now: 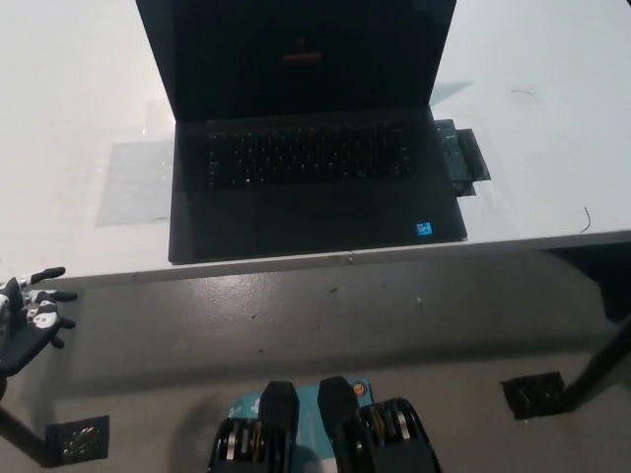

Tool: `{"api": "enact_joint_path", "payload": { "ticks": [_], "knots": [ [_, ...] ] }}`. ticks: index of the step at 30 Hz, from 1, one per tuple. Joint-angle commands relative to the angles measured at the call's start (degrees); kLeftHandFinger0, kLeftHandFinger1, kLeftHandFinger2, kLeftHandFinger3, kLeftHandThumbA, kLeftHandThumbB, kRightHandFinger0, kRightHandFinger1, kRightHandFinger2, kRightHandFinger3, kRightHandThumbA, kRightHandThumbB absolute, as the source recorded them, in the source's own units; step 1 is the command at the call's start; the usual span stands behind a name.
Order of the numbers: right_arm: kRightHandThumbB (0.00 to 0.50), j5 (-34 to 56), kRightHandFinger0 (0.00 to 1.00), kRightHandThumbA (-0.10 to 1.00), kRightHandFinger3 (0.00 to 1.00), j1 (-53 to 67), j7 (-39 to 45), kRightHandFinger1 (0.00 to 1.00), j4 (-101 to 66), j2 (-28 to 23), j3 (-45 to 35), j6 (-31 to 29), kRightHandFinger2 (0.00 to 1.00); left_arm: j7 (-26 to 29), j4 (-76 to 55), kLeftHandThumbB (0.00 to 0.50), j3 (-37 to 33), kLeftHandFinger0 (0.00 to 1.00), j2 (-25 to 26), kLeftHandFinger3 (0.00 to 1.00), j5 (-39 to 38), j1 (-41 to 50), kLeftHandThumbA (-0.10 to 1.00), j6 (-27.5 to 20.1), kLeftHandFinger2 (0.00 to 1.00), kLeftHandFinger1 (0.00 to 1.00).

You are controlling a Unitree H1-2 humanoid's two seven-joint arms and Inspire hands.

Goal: The robot uses its right hand to push down on the lid of a laptop kept in the middle of the desk to close it

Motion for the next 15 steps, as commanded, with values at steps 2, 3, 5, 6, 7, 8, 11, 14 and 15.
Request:
{"api": "enact_joint_path", "payload": {
  "ticks": [2,3,5,6,7,8,11,14,15],
  "knots": [
    [0.326,-2.8,1.0,1.0,1.0,-11.8,0.6,1.0,3.3,-3.6,4.8,0.7,1.0,-0.7,-1.9,0.032,0.3,0.3,1.9,0.71,-0.1,-1.5,0.15,1.2,0.53,0.39],
    [0.325,-2.8,1.0,1.0,1.0,-12.3,0.6,1.0,3.8,-3.8,5.1,0.7,1.0,-0.7,-2.0,0.032,0.3,0.3,1.9,0.71,-0.2,-1.6,0.15,1.4,0.52,0.39],
    [0.291,-3.8,1.0,1.0,1.0,-17.8,1.0,1.0,7.6,-2.8,6.9,0.7,0.98,-1.0,-1.7,0.023,0.3,0.3,2.1,0.72,-0.2,-1.7,0.14,1.2,0.53,0.39],
    [0.289,-4.6,1.0,1.0,1.0,-19.2,1.4,1.0,8.6,-2.7,8.0,0.7,0.98,-0.9,-1.9,0.02,0.2,0.33,2.1,0.74,-0.1,-1.7,0.13,1.7,0.57,0.42],
    [0.28,-4.8,1.0,1.0,1.0,-20.3,2.3,1.0,10.1,-2.5,8.5,0.3,0.99,-0.9,-2.0,0.016,0.2,0.32,2.1,0.74,0.0,-1.7,0.13,1.7,0.57,0.42],
    [0.262,-4.5,1.0,1.0,1.0,-21.2,2.8,1.0,11.2,-2.1,9.0,-0.1,0.99,-0.9,-2.2,0.025,0.2,0.32,2.2,0.73,0.0,-1.6,0.13,1.7,0.57,0.42],
    [0.29,-5.1,1.0,1.0,1.0,-24.2,3.6,1.0,15.6,-0.5,11.2,-2.1,0.96,-0.9,-2.3,0.02,0.3,0.31,2.1,0.74,-0.2,-1.5,0.12,1.5,0.59,0.41],
    [0.281,-6.4,1.0,1.0,1.0,-26.2,3.9,1.0,17.6,1.0,13.3,-3.9,0.96,-1.2,-1.9,0.003,0.1,0.36,2.2,0.76,-0.3,-1.5,0.11,0.9,0.64,0.47],
    [0.28,-6.4,1.0,1.0,1.0,-26.5,4.0,1.0,18.1,1.4,13.5,-4.4,0.95,-1.3,-1.8,0.003,0.1,0.36,2.4,0.76,-0.2,-1.5,0.11,0.7,0.64,0.48]
  ]
}}
